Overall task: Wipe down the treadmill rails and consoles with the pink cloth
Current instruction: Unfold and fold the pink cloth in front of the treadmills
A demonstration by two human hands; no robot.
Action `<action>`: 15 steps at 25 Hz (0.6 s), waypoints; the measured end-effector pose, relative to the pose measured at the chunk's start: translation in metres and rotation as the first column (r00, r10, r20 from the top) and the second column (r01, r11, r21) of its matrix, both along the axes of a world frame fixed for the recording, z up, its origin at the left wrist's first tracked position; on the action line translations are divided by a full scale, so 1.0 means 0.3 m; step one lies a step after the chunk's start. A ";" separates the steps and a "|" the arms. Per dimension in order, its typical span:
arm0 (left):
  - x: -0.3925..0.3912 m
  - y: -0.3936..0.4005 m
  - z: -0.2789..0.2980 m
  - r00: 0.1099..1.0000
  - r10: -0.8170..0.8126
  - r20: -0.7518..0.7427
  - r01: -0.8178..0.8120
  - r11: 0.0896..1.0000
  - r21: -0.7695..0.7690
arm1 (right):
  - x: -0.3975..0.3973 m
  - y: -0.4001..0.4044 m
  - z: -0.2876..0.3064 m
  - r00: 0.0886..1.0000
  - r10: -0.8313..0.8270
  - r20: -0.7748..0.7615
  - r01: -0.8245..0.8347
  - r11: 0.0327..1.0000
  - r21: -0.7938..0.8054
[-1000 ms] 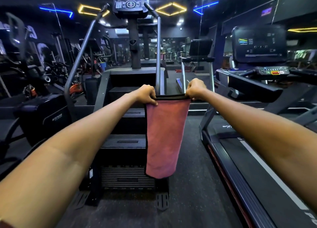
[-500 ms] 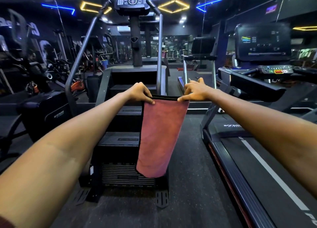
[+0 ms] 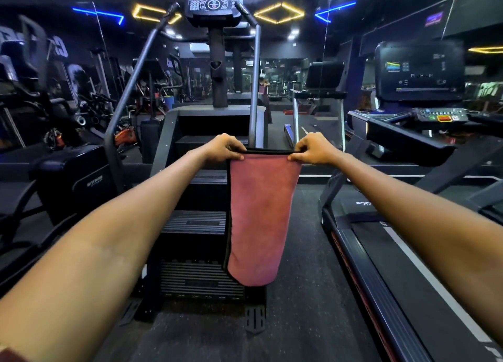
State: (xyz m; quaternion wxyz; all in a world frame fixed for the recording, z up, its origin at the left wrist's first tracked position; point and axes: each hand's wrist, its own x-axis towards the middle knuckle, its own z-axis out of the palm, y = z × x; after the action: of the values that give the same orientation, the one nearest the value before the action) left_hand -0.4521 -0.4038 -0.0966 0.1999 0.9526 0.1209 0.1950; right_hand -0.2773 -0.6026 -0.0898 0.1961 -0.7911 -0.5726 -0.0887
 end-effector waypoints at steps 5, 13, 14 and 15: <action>-0.012 0.008 0.034 0.998 -0.050 0.036 0.052 0.997 -0.058 | 0.009 -0.021 0.023 0.989 -0.007 -0.147 0.027 0.990 0.137; 0.009 -0.058 0.072 0.962 0.229 -0.149 -0.166 0.924 0.344 | -0.096 0.018 0.014 0.910 0.156 -0.384 -0.055 0.963 0.262; 0.035 -0.095 0.071 0.984 0.136 -0.112 -0.108 0.968 0.227 | -0.114 0.031 0.011 0.910 0.156 -0.384 -0.049 0.960 0.274; 0.059 -0.130 0.069 0.997 0.026 -0.071 -0.017 0.992 0.122 | -0.127 0.042 0.008 0.910 0.155 -0.385 -0.042 0.957 0.288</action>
State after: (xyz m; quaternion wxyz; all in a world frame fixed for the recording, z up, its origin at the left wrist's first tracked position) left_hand -0.4344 -0.4427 -0.0759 0.1352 0.9680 0.1263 0.1695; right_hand -0.3155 -0.5900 -0.0875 0.4215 -0.7273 -0.5415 0.0084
